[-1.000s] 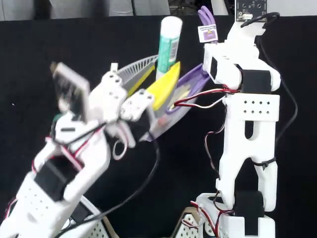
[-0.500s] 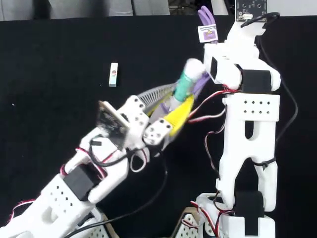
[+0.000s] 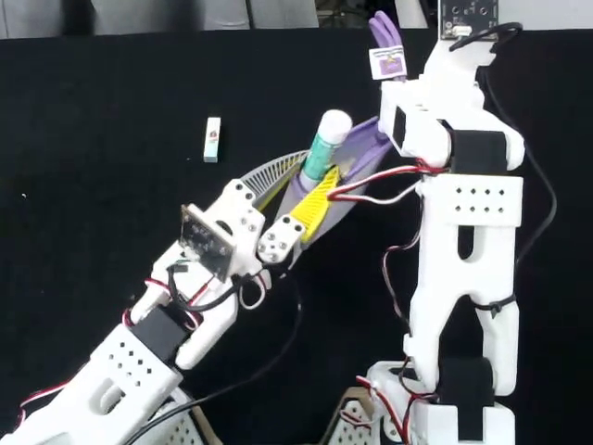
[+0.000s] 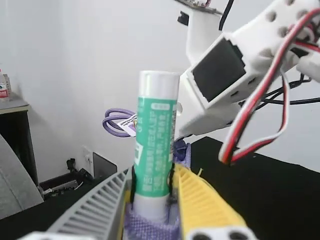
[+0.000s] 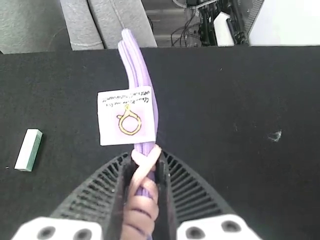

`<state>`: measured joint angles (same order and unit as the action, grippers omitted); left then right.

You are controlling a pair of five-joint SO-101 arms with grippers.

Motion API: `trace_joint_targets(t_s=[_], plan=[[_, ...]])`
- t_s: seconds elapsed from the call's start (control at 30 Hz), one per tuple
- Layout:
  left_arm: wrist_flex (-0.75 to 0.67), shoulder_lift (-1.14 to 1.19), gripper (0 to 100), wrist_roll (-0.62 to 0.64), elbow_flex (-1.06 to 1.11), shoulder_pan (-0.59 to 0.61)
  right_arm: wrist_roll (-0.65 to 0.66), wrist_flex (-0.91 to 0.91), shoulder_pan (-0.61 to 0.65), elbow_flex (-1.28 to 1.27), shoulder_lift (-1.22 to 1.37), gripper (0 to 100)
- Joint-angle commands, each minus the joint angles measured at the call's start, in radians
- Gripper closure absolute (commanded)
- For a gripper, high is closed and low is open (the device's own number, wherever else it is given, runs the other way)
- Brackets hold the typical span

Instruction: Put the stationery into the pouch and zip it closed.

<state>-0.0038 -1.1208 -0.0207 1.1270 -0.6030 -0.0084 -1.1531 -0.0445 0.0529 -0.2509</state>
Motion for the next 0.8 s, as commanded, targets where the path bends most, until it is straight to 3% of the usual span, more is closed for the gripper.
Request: trace_joint_targets(t_s=[0.0,0.1,0.23,0.47,0.6,0.77], plan=[[-0.049,-0.002,97,-0.008,0.021,0.018,0.014,0.005,-0.009,-0.001,0.004,98.8],[-0.006,-0.005,94,-0.008,0.021,0.018,0.014,0.005,-0.009,-0.001,0.004,98.8],[0.081,-0.011,82,0.0,-0.01,0.01,0.014,0.005,-0.009,-0.001,0.004,98.8],[0.256,-0.011,81,0.0,-0.179,0.01,0.014,0.005,-0.008,-0.001,0.005,98.8],[0.284,-0.003,81,0.0,-0.251,0.024,0.014,0.005,-0.008,-0.002,0.005,98.8],[0.284,0.0,81,0.051,-0.308,0.14,0.014,0.005,-0.008,-0.004,0.005,98.8]])
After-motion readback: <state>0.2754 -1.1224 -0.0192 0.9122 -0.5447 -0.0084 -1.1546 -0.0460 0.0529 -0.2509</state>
